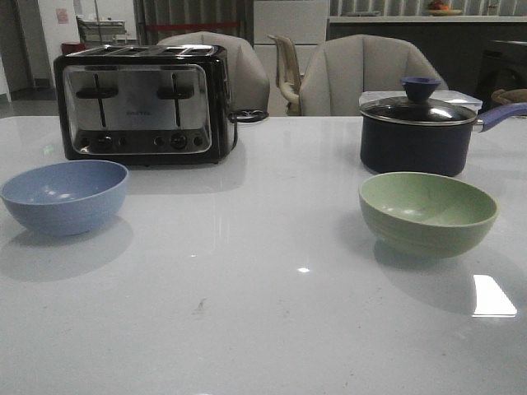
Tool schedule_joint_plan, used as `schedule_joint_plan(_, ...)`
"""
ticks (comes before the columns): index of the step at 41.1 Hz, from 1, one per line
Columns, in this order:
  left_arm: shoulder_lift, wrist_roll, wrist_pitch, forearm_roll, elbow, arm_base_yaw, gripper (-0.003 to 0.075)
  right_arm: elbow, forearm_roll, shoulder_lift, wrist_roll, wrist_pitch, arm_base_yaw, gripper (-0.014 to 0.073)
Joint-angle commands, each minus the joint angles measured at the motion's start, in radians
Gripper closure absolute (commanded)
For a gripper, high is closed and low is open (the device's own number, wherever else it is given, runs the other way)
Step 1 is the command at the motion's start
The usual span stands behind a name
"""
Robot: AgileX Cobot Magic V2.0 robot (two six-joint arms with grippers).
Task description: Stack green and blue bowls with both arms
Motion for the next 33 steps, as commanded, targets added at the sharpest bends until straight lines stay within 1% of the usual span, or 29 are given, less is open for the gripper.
schedule_joint_plan(1, 0.014, 0.003, -0.072, -0.013, -0.03, -0.005, 0.0451, -0.028, 0.002, 0.033, -0.007, -0.1, 0.0, 0.0073)
schedule_joint_plan(3, 0.016, 0.003, -0.072, -0.013, -0.03, -0.005, 0.0351, -0.028, 0.002, 0.057, -0.007, -0.122, 0.0, 0.0021)
schedule_joint_plan(4, 0.016, 0.003, -0.072, -0.013, -0.03, -0.005, 0.0297, -0.028, 0.002, 0.071, -0.007, -0.133, 0.0, 0.0008)
schedule_joint_plan(7, 0.016, 0.003, -0.08, -0.013, -0.03, -0.005, 0.0205, -0.028, 0.002, 0.113, -0.007, -0.172, 0.0, 0.0002)
schedule_joint_plan(8, 0.016, 0.003, -0.083, -0.013, -0.03, -0.005, 0.0192, -0.029, 0.002, 0.131, -0.007, -0.188, 0.0, 0.0002)
schedule_joint_plan(12, 0.016, 0.003, -0.09, -0.013, -0.03, -0.005, 0.0188, -0.048, 0.019, 0.197, -0.007, -0.225, 0.0, 0.0002)
schedule_joint_plan(16, 0.016, 0.003, -0.09, -0.013, -0.03, -0.005, 0.0188, -0.09, 0.06, 0.286, -0.007, -0.225, 0.0, 0.0002)
schedule_joint_plan(23, 0.016, 0.003, -0.09, -0.013, -0.03, -0.005, 0.0188, -0.186, 0.13, 0.453, -0.007, -0.217, 0.0, 0.0002)
schedule_joint_plan(33, 0.016, 0.003, -0.09, -0.013, -0.03, -0.005, 0.0188, -0.338, 0.192, 0.681, -0.007, -0.214, 0.0, 0.0002)
